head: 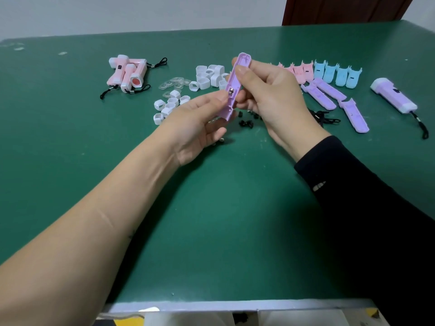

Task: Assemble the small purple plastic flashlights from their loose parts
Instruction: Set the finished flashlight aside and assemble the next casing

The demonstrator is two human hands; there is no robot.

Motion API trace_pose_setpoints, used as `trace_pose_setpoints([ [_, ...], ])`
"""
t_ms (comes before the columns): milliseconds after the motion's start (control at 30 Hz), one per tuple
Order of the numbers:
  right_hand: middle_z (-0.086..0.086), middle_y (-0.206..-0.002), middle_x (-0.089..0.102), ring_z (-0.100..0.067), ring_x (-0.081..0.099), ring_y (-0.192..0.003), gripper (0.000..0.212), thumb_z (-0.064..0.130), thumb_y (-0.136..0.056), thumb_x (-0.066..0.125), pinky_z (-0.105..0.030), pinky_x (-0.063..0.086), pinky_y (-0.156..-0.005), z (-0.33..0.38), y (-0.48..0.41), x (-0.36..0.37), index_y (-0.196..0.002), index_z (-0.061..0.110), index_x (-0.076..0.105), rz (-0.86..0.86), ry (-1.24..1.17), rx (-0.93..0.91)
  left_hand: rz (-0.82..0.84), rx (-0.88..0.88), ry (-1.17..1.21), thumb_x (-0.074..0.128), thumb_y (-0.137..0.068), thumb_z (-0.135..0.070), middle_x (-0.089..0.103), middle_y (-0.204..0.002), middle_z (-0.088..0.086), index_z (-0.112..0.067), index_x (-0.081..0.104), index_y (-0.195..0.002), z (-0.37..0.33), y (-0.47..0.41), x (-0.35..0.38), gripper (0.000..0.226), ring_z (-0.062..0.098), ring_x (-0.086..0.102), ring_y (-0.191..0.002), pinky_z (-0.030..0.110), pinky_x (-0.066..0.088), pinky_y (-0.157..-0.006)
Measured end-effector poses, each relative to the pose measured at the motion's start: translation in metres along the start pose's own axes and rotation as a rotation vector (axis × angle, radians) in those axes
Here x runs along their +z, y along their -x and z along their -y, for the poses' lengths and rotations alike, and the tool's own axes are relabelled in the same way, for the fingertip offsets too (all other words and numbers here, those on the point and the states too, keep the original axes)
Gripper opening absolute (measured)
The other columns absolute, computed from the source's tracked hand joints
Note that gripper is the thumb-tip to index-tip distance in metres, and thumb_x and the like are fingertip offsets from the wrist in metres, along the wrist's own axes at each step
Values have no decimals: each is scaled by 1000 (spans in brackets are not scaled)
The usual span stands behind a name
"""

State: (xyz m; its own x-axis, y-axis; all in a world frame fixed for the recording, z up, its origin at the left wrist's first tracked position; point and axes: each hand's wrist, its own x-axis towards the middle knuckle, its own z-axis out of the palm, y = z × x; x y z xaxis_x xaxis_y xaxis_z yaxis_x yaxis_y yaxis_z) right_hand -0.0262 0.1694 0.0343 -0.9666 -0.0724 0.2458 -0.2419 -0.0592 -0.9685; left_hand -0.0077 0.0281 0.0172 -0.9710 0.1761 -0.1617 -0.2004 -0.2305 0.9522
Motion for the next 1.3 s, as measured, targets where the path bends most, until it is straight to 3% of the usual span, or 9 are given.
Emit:
trace_pose_setpoints([
  [100, -7, -65, 55, -5, 48, -51, 16, 16, -98, 54, -17, 46, -54, 0, 0, -1, -95, 21, 69, -13, 56, -17, 7, 60, -143, 60, -94, -29, 67, -80, -4, -23, 70, -100, 1, 0, -1, 13, 4, 57, -62, 13, 45, -52],
  [167, -3, -64, 58, -6, 50, -53, 18, 16, -98, 53, -18, 46, -54, 1, 0, -1, -94, 25, 68, -8, 78, -44, 26, 120, -222, 63, -93, -28, 71, -80, -7, -24, 71, -95, 1, 2, -1, 10, 3, 62, -67, 14, 46, -54],
  [300, -3, -88, 73, -9, 65, -77, 17, 16, -98, 52, -26, 55, -70, 0, 2, 0, -99, 25, 67, 32, 153, -121, 44, 237, -352, 67, -91, -20, 75, -85, -8, -21, 70, -96, 1, 3, -4, 6, 3, 71, -85, 17, 52, -62],
  [367, -6, -94, 74, -8, 64, -77, 16, 16, -98, 53, -32, 56, -78, 0, 2, 1, -98, 21, 69, 35, 186, -134, 37, 257, -372, 67, -91, -18, 76, -86, -6, -20, 69, -97, 2, 2, -4, 6, 6, 71, -88, 20, 53, -64],
  [467, 13, -71, 69, 4, 57, -60, 17, 12, -96, 53, -15, 47, -59, 1, 2, 1, -95, 19, 70, 31, 157, -97, 7, 279, -357, 66, -92, -17, 76, -85, -6, -17, 69, -99, 3, 1, -3, 8, 5, 71, -85, 21, 53, -64],
  [533, 17, -69, 66, 7, 55, -57, 22, 8, -90, 53, -11, 41, -53, 2, 1, 0, -91, 22, 70, 45, 148, -1, -7, 295, -331, 64, -93, -16, 75, -84, -8, -16, 69, -100, 3, 1, -3, 8, 2, 69, -80, 20, 53, -62],
  [667, 5, -85, 63, -10, 54, -78, 19, 16, -86, 56, -25, 35, -63, -3, -2, 0, -97, 13, 72, 123, 172, 220, -37, 303, -333, 62, -94, -16, 73, -79, -9, -12, 69, -104, 3, 0, -4, 12, -1, 64, -68, 20, 52, -60],
  [767, 2, -89, 64, -13, 53, -81, 20, 17, -87, 59, -26, 33, -62, -6, -2, 2, -101, 13, 72, 103, 124, 249, -53, 315, -348, 63, -94, -16, 72, -76, -9, -14, 70, -102, 2, 1, -4, 11, 0, 63, -66, 18, 50, -57],
  [1300, 0, -89, 62, -10, 53, -73, 23, 14, -91, 57, -21, 32, -56, -7, 0, 4, -109, 8, 69, 114, -25, 304, -127, 396, -450, 66, -91, -13, 74, -75, -12, -19, 72, -95, 0, 5, 1, 9, 1, 68, -73, 18, 50, -52],
])
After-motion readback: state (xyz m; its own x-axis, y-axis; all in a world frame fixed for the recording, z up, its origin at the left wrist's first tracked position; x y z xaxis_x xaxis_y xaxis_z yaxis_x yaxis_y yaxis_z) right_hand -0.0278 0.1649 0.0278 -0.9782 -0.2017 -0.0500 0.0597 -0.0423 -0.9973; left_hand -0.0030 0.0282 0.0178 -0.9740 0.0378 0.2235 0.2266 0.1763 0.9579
